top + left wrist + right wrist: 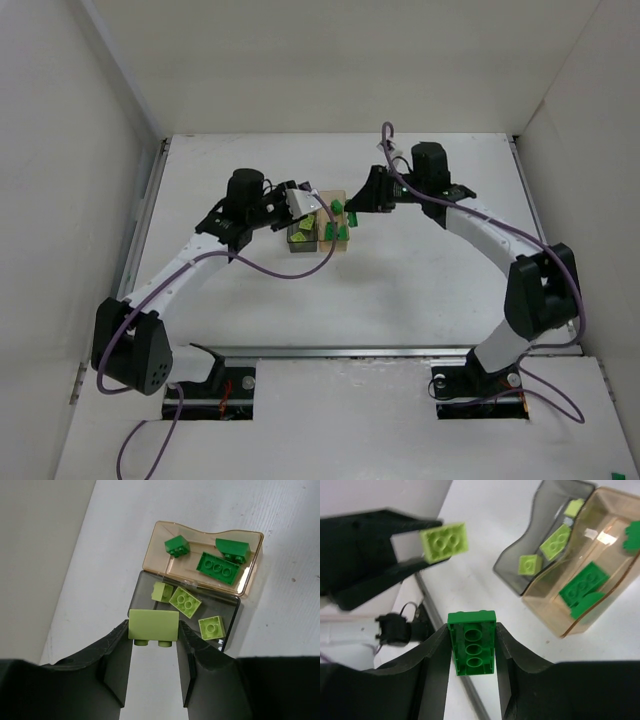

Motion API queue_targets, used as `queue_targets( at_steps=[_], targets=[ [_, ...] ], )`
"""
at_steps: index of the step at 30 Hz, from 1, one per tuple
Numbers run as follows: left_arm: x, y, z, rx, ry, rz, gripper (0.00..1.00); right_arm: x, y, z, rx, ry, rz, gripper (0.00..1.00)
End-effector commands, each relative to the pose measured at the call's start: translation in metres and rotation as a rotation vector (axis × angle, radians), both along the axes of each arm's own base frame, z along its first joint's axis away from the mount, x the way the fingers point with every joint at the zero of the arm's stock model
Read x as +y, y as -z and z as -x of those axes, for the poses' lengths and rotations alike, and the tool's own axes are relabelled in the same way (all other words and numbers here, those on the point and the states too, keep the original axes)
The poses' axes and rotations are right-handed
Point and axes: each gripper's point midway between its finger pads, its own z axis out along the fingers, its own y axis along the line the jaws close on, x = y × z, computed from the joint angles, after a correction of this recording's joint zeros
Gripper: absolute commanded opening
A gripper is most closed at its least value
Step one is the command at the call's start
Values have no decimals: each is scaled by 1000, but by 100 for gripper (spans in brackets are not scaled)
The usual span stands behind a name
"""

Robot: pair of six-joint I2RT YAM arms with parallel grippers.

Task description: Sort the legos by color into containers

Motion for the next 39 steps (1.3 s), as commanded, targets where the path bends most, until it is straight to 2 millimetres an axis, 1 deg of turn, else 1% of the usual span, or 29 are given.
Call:
queue_targets(
  at_steps=[1,2,3,4,5,6,7,9,11,12,13,16,17,19,22,23,25,26,27,28,29,30,31,32,34,35,36,37,39],
  targets=[
    [1,-6,-9,-9,-70,63,0,5,8,-41,-16,80,32,0],
    [2,-2,-14,1,-102,68,0,10,15,-47,0,93,41,1],
    [3,3,-15,22,-119,72,0,10,21,-59,9,125,53,6],
    [5,-3,-19,21,-139,95,0,13,18,-69,-3,135,53,14],
    [5,1,-20,30,-139,90,0,15,32,-76,30,147,64,20],
    [6,3,-19,38,-140,86,0,16,35,-80,33,147,65,31],
    [7,3,-16,37,-140,86,0,17,41,-87,37,161,75,37],
    [10,8,-16,52,-154,89,0,17,52,-91,52,174,90,49],
    [11,12,-15,66,-158,90,0,20,55,-90,64,151,82,56],
    [8,12,-13,71,-139,98,0,22,56,-91,67,141,79,59],
    [6,11,-12,74,-131,102,0,22,57,-88,78,130,77,71],
    [1,12,-12,87,-120,126,0,22,52,-87,70,130,73,82],
    [0,14,-14,93,-124,131,0,22,52,-87,70,130,73,82],
    [0,16,-16,94,-124,131,0,21,31,-88,26,142,59,82],
    [-2,24,-18,108,-125,124,2,17,13,-88,-22,162,55,82],
    [-2,30,-19,121,-126,117,7,17,13,-88,-22,162,55,82],
    [-4,28,-24,119,-126,118,17,12,7,-91,-44,177,56,82],
    [-4,35,-25,132,-127,111,25,10,3,-89,-57,173,61,82],
    [-3,29,-29,125,-151,120,42,10,0,-87,-58,173,60,82],
    [-2,29,-32,133,-165,120,45,8,3,-87,-61,177,76,82],
    [0,31,-31,144,-181,117,50,6,-2,-84,-63,173,83,82],
    [1,34,-31,157,-195,114,64,5,-2,-86,-77,178,97,82],
    [6,34,-33,157,-205,115,69,3,1,-86,-72,181,113,82],
    [6,35,-31,165,-206,111,73,-1,-2,-89,-79,187,118,82],
    [6,36,-31,180,-217,125,77,-4,-1,-87,-80,182,148,82],
    [6,33,-32,186,-231,130,80,-5,-3,-87,-76,181,150,82],
    [5,24,-33,177,-236,152,80,-6,-11,-85,-93,178,151,82],
    [7,18,-34,167,-258,168,81,-12,-10,-90,-94,200,158,82],
    [8,-11,-45,140,-340,275,81,-22,-22,-95,-124,245,162,83]
  ],
)
